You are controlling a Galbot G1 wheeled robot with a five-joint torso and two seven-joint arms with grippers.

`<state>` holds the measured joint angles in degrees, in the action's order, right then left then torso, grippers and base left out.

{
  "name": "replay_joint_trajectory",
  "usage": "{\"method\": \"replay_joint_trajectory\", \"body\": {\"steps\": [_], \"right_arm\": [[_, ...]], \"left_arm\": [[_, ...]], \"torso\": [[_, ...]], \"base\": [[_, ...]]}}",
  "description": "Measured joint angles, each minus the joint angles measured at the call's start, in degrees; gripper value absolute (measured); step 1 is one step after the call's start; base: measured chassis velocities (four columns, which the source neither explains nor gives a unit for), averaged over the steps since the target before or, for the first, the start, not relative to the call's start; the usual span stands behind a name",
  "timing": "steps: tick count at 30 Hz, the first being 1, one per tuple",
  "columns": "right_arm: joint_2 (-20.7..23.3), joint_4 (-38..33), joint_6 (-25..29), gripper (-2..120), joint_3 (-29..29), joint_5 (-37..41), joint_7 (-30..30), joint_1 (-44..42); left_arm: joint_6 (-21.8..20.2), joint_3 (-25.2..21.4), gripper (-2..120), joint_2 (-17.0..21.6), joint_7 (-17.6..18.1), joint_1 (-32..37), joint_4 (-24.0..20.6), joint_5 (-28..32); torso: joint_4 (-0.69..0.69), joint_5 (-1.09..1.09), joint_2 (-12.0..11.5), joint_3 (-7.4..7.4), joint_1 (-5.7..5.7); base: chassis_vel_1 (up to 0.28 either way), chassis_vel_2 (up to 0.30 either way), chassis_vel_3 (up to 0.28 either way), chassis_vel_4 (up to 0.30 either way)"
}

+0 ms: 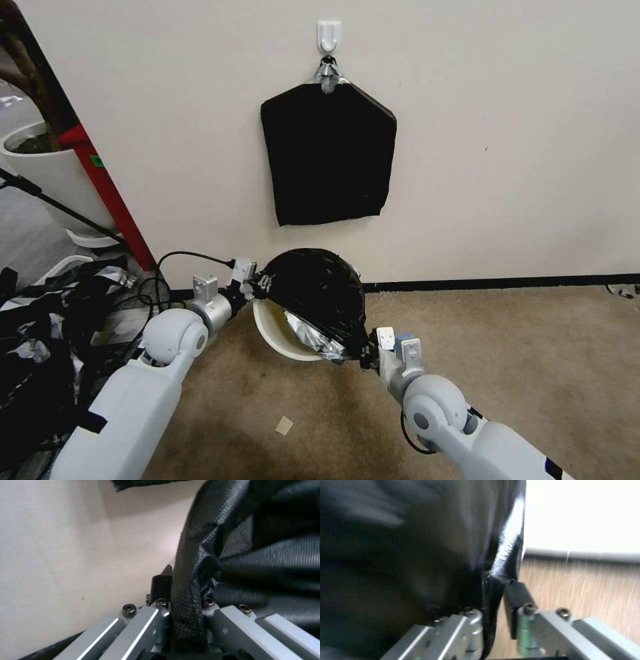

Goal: Place a trash bag onto the trash bin.

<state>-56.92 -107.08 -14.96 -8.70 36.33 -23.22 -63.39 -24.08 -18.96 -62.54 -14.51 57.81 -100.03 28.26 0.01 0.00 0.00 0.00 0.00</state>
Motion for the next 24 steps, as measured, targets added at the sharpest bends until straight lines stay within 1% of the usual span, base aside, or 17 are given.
{"method": "replay_joint_trajectory", "body": {"steps": [1, 3, 4, 5, 7, 9, 10, 11, 12, 14, 15, 17, 18, 19, 20, 22, 24], "right_arm": [[0.66, -0.17, 2.35, 19, -0.23, -4.56, 0.92, -0.45], [2.05, -1.59, 3.93, 28, -0.65, -8.74, 1.27, -1.68], [2.05, -1.59, 3.93, 28, -0.65, -8.74, 1.27, -1.68], [2.88, -2.86, 4.13, 36, -0.91, -9.55, 1.22, -2.73], [3.4, -3.85, 4.16, 39, -0.96, -10.11, 0.59, -3.49], [4.18, -6.04, 3.97, 50, -0.98, -11.86, -2.17, -5.15], [4.42, -6.94, 3.94, 54, -0.93, -12.63, -2.93, -5.72], [4.42, -6.94, 3.94, 54, -0.93, -12.63, -2.93, -5.72], [4.76, -7.9, 4.31, 60, -0.8, -13.8, -3.08, -6.38], [5.19, -8.47, 8.02, 69, -0.59, -18.12, -0.09, -7.51], [5.19, -8.47, 8.02, 69, -0.59, -18.12, -0.09, -7.51], [5.13, -7.84, 12.7, 78, -0.17, -25.02, 5.24, -8.01], [5.0, -7.49, 13.96, 81, -0.04, -27.16, 7.15, -8.04], [4.59, -6.97, 15.74, 86, 0.17, -30.55, 10.97, -7.93], [4.59, -6.97, 15.74, 86, 0.17, -30.55, 10.97, -7.93], [3.92, -6.18, 16.82, 96, 0.37, -35.02, 15.84, -7.28], [3.75, -5.88, 16.95, 98, 0.43, -36.29, 16.57, -7.01]], "left_arm": [[-0.2, 0.11, 3, -0.27, 1.28, -0.5, 0.54, 0.25], [-0.82, 0.27, 3, -0.75, 3.68, -1.65, 1.51, 1.03], [-0.82, 0.27, 3, -0.75, 3.68, -1.65, 1.51, 1.03], [-1.14, 0.35, 3, -1.0, 4.98, -2.45, 2.17, 1.5], [-1.36, 0.4, 3, -1.13, 5.67, -3.05, 2.63, 1.72], [-2.17, 0.48, 3, -1.27, 6.72, -4.18, 3.49, 2.06], [-2.57, 0.54, 3, -1.26, 6.97, -4.53, 3.72, 2.2], [-2.57, 0.54, 3, -1.26, 6.97, -4.53, 3.72, 2.2], [-2.97, 0.62, 3, -1.23, 7.21, -4.86, 3.93, 2.35], [-3.64, 0.77, 3, -1.2, 7.52, -5.23, 4.01, 2.79], [-3.64, 0.77, 3, -1.2, 7.52, -5.23, 4.01, 2.79], [-4.06, 0.97, 3, -1.26, 7.7, -5.28, 3.94, 3.04], [-4.17, 1.07, 3, -1.3, 7.75, -5.25, 3.81, 3.07], [-4.28, 1.26, 3, -1.39, 7.79, -5.02, 3.52, 3.12], [-4.28, 1.26, 3, -1.39, 7.79, -5.02, 3.52, 3.12], [-4.54, 1.51, 3, -1.61, 7.81, -4.52, 3.0, 3.24], [-4.66, 1.56, 3, -1.65, 7.81, -4.37, 2.81, 3.29]], "torso": [[0.0, 0.0, 0.0, 0.0, 0.0], [0.0, 0.0, 0.0, 0.0, 0.0], [0.0, 0.0, 0.0, 0.0, 0.0], [-0.01, 0.0, 0.0, 0.0, 0.0], [-0.01, 0.0, 0.0, 0.0, 0.0], [-0.01, 0.01, 0.0, 0.0, 0.0], [-0.01, 0.01, 0.0, 0.0, 0.0], [-0.01, 0.01, 0.0, 0.0, 0.0], [-0.01, 0.0, 0.0, 0.0, 0.0], [-0.01, 0.01, 0.0, 0.0, 0.0], [-0.01, 0.01, 0.0, 0.0, 0.0], [-0.01, 0.0, 0.0, 0.0, 0.0], [-0.01, 0.0, 0.0, 0.0, 0.0], [-0.01, 0.0, 0.0, 0.0, 0.0], [-0.01, 0.0, 0.0, 0.0, 0.0], [-0.01, 0.0, 0.0, 0.0, 0.0], [-0.01, 0.0, 0.0, 0.0, 0.0]], "base": [[0.0, 0.0, 0.0, 0.0], [0.0, 0.0, 0.0, 0.0], [0.0, 0.0, 0.0, 0.0], [0.0, 0.0, 0.0, 0.0], [0.0, 0.0, 0.0, 0.0], [0.0, 0.0, 0.0, 0.0], [0.0, 0.0, 0.0, 0.0], [0.0, 0.0, 0.0, 0.0], [0.0, 0.0, 0.0, 0.0], [0.0, 0.0, 0.0, 0.0], [0.0, 0.0, 0.0, 0.0], [0.0, 0.0, 0.0, 0.0], [0.0, 0.0, 0.0, 0.0], [0.0, 0.0, 0.0, 0.0], [0.0, 0.0, 0.0, 0.0], [0.0, 0.0, 0.0, 0.0], [0.0, 0.0, 0.0, 0.0]]}}
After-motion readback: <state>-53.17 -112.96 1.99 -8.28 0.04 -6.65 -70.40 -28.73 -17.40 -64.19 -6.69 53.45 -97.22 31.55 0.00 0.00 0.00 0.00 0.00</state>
